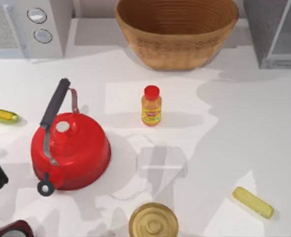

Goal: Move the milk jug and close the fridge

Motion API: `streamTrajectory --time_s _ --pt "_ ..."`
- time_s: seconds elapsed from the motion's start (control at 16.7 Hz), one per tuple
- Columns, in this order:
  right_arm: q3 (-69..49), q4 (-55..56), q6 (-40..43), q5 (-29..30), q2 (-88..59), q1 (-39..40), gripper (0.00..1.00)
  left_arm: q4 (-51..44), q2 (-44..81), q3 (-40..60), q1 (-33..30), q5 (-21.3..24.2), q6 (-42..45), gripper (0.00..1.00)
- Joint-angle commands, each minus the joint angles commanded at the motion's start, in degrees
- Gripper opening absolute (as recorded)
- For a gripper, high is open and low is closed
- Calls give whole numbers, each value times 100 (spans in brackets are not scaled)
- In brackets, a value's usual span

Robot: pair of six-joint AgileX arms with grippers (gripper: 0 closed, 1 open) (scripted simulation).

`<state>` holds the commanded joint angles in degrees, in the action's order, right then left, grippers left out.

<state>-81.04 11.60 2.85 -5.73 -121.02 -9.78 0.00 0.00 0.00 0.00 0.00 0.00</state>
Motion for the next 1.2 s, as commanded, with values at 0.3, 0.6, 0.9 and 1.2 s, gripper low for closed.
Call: streamTrajectory --time_s 0.3,0.6,0.9,1.2 --pt "-778 -760 125 -202 -250 -82 0 0 0 0 0 0 0 100" --pt "-768 -750 115 -193 -224 -56 0 0 0 0 0 0 0 100" --pt "-778 -760 125 -202 -250 -81 0 0 0 0 0 0 0 100" --pt "-778 -760 125 -202 -250 -81 30 0 0 0 0 0 0 100"
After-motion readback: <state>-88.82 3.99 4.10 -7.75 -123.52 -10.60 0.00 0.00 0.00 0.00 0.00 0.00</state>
